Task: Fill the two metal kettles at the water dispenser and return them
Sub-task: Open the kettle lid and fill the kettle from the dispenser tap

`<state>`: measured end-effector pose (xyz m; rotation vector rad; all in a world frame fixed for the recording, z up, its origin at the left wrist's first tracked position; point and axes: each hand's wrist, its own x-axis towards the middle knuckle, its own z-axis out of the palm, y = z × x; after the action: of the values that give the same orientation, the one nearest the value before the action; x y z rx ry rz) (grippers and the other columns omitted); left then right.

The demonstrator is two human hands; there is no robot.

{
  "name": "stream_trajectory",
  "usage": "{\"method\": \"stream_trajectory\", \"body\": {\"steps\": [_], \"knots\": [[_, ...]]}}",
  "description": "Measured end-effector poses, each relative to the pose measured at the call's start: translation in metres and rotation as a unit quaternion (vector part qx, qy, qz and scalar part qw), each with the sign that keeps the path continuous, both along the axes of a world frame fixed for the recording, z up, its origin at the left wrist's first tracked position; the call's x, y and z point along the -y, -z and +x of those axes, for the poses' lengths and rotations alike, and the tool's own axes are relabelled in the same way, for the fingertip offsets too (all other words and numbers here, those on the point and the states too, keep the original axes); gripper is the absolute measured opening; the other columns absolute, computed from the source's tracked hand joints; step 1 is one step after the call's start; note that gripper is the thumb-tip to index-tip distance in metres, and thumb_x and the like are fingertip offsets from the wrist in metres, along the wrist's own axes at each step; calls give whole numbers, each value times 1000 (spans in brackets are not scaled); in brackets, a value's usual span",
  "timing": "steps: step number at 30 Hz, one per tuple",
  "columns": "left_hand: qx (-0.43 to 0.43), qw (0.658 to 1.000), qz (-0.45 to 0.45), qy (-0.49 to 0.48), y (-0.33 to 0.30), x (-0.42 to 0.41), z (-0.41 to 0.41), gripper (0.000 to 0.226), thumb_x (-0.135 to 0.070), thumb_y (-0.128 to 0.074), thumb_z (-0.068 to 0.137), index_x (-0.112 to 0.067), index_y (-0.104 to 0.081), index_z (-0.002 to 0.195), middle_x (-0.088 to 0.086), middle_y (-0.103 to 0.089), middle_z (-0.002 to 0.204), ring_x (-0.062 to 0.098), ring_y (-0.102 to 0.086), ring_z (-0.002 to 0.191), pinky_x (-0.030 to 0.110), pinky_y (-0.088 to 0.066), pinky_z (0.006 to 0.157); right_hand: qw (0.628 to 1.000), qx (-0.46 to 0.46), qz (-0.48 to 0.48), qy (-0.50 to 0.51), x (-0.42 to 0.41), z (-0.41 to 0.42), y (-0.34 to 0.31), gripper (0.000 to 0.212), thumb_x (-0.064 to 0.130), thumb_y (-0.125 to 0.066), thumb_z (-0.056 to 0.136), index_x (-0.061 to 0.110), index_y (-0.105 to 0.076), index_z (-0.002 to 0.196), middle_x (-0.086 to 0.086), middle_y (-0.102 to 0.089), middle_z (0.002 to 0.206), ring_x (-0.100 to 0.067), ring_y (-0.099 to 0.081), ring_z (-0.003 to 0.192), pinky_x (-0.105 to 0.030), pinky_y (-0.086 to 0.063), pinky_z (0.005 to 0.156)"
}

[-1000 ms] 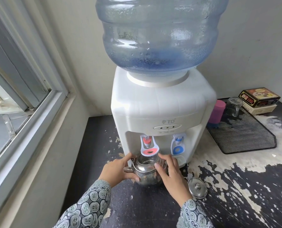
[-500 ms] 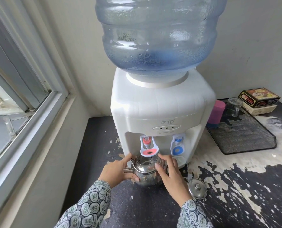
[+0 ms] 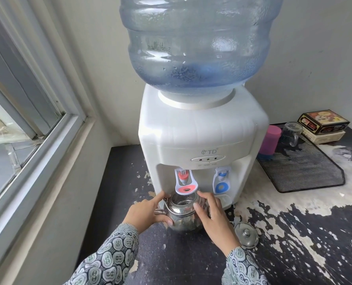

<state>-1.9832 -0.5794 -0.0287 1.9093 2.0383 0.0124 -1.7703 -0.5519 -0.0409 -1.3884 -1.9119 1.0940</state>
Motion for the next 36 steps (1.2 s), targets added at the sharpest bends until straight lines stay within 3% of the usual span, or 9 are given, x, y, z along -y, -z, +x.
{"method": "stream_trajectory", "body": {"steps": [3,5,9,13,17,22,29,33,36], "knots": [[-10,1000,-5,-1,1,-1,-2,126,-100,-1,19,-46,-16,132,7,-68,100,27,-65,91,36,-50,74,997,66,47,10,-4,-2,-13,27,43,-45,89,32,-48,114,7,-47,122,-19,-41,112,-34,-42,86],[-16,1000,-7,1,0,-1,-2,129,-99,1,18,-45,-15,134,7,-68,96,27,-66,88,36,-50,73,994,30,98,42,-3,-7,-30,20,39,-44,90,24,-55,99,7,-53,105,-17,-46,101,-33,-43,81],[-16,1000,-4,8,-2,-1,-3,125,-99,1,19,-45,-16,130,5,-69,99,25,-66,91,35,-50,73,993,-87,66,33,-5,-17,-63,45,59,-30,83,19,-41,66,6,-45,60,-9,-44,57,-31,-37,60],[-16,1000,-8,11,-5,-1,-2,123,-99,-4,24,-42,-20,132,5,-70,99,25,-66,91,35,-50,74,996,-81,30,17,-14,-19,-74,46,63,-35,80,25,-30,55,8,-32,46,-5,-32,48,-30,-31,55],[-26,999,-13,13,-7,0,0,119,-96,-11,31,-43,-13,137,6,-70,101,25,-66,92,34,-50,75,994,-111,26,2,-14,-18,-72,38,33,-47,91,22,-35,57,8,-30,50,-3,-34,45,-17,-29,49],[-36,999,-14,13,-5,-1,-1,117,-95,-11,31,-42,-16,135,5,-70,97,25,-66,90,34,-49,72,988,-149,27,23,-4,-21,-53,26,18,-51,91,11,-45,67,9,-39,56,0,-39,51,-13,-35,54],[-46,999,-18,7,-5,-1,-1,109,-87,-22,39,-39,-19,137,6,-68,96,27,-65,90,35,-48,71,996,-65,52,39,-11,-24,-19,17,20,-56,88,17,-49,73,5,-51,61,-14,-53,58,-37,-46,59],[-47,999,-9,10,-2,-1,-1,110,-87,-20,38,-41,-16,138,7,-68,98,27,-65,90,35,-49,72,994,-12,95,55,-21,-24,-15,19,23,-60,85,17,-50,71,9,-40,50,-5,-41,49,-23,-36,49],[-43,999,-5,9,-1,-1,-2,109,-86,-18,38,-43,-15,138,7,-68,99,27,-65,91,36,-49,73,991,24,113,70,-27,-26,-13,17,30,-60,85,21,-53,73,10,-52,53,-7,-51,51,-19,-32,47]]}}
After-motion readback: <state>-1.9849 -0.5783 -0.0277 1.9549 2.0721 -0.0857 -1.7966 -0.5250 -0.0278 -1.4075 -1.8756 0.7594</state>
